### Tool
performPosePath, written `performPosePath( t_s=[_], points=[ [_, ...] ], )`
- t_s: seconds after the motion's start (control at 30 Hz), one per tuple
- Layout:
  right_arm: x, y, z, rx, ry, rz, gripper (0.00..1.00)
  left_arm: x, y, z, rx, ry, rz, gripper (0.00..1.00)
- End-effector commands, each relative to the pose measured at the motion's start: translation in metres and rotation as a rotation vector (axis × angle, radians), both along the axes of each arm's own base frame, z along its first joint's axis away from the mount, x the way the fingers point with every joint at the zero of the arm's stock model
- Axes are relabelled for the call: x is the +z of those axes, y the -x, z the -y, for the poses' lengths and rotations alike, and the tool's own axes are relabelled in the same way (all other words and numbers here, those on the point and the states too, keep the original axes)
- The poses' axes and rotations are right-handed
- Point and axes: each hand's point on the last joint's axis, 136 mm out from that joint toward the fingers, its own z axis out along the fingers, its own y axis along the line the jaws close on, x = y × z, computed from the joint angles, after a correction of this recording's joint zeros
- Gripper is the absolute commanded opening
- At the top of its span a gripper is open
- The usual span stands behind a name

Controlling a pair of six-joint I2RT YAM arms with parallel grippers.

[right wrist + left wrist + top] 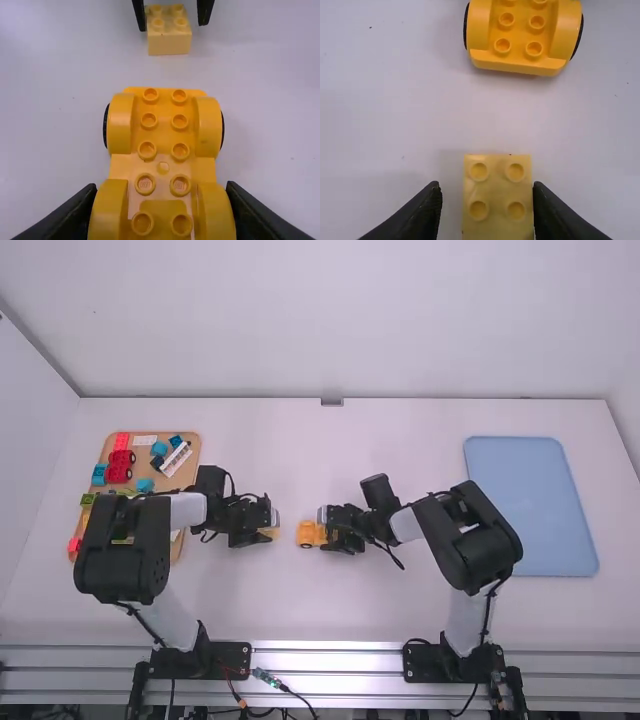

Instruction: Assemble lego blocks to make yellow taxi

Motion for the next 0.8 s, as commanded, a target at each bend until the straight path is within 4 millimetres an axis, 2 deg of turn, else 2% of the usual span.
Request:
performPosePath(
  t_s=[0.0,0.33,0.43,0.5,0.63,0.77],
  points=[
    [-0.003,-0.003,0.0,0.001,0.004,-0.002,0.59,-0.005,0.009,0.003,-0.002,0.017,-0.036,0.46],
    [-0.003,-0.003,-0.001,0.001,0.003,0.001,0.6,-0.005,0.01,0.004,-0.008,0.016,-0.036,0.34],
    [-0.003,-0.003,-0.001,0.0,0.005,0.004,0.6,-0.004,0.007,0.005,-0.008,0.018,-0.031,0.19],
    [-0.005,-0.006,0.001,-0.012,0.021,0.013,0.6,0.002,0.002,0.008,0.014,0.047,-0.041,0.02],
    [-0.007,-0.008,0.002,-0.02,0.034,0.02,0.6,0.014,-0.006,0.01,0.05,0.076,-0.076,0.02],
    [-0.007,-0.008,0.002,-0.014,0.033,0.027,0.6,0.024,-0.005,0.017,0.009,0.07,-0.098,0.02]
  ],
)
